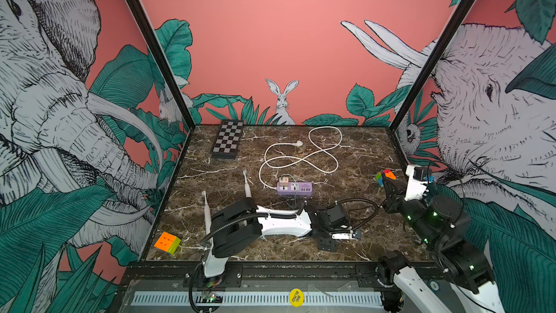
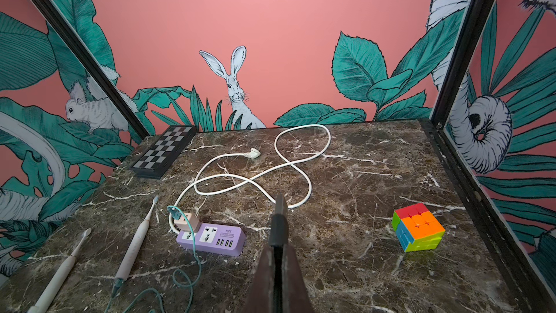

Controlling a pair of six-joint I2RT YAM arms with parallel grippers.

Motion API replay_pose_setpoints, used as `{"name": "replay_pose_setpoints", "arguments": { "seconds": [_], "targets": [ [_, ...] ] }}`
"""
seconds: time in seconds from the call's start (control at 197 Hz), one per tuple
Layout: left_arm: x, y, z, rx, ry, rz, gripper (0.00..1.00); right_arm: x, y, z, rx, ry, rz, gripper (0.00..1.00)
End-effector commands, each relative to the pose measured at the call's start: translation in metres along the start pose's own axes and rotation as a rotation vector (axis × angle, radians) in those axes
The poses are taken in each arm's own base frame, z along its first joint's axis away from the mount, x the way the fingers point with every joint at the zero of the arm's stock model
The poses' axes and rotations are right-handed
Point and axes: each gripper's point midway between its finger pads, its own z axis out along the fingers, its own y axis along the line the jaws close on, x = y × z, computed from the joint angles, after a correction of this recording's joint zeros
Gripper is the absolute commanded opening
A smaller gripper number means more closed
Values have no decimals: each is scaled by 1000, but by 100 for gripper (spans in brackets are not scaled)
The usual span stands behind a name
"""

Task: Charge the electric toothbrush
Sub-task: Pick up the plug from the center of the board.

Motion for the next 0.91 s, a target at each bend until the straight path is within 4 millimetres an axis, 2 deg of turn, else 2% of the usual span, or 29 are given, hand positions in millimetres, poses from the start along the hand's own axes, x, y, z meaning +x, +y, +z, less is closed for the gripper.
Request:
{"name": "replay_pose_setpoints", "arguments": {
  "seconds": [0.0,0.249,0.543,0.908],
  "targets": [
    [-11,9,-1,-10,-20,58,91,-19,1,-11,0,-65,-10,0],
    [-12,20,3,-12,-23,27,87,-19,1,-15,-6,-69,-14,0],
    [3,8,6,38,16,13,77,-24,1,-19,-5,-79,-21,0],
    [-1,2,4,90,21,-13,61,-29,4,-23,-19,-87,-19,0]
  ]
}}
